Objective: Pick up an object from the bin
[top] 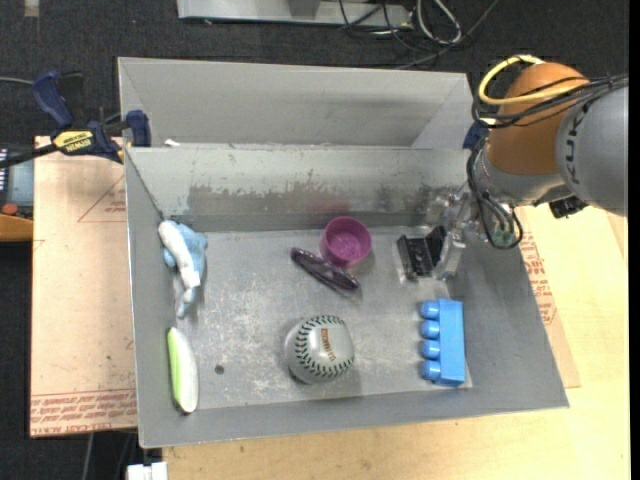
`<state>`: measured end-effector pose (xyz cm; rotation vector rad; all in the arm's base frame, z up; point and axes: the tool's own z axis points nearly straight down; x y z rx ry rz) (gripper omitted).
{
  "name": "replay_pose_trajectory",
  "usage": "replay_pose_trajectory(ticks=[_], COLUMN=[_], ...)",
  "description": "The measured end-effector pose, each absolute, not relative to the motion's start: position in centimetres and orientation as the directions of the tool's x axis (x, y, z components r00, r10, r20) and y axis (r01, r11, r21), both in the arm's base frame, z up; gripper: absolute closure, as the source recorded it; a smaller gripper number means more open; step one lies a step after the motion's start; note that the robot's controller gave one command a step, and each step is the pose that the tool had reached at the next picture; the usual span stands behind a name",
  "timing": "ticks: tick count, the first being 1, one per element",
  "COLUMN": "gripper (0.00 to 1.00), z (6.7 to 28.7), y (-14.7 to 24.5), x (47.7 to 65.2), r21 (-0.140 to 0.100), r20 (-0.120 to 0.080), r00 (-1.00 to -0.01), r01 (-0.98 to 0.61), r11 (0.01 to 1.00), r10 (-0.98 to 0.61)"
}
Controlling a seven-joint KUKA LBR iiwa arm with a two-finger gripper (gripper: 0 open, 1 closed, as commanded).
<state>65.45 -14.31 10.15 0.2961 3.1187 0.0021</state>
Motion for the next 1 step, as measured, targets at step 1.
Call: replay_pose_trajectory(ticks=[1], gripper=[0.00], z=[6.80], y=[-14.01], x=[65.38], r21=[0.003], r20=[0.001], r00=[-1.000], r01=[0.024], r11=[1.000], r10=[0.024])
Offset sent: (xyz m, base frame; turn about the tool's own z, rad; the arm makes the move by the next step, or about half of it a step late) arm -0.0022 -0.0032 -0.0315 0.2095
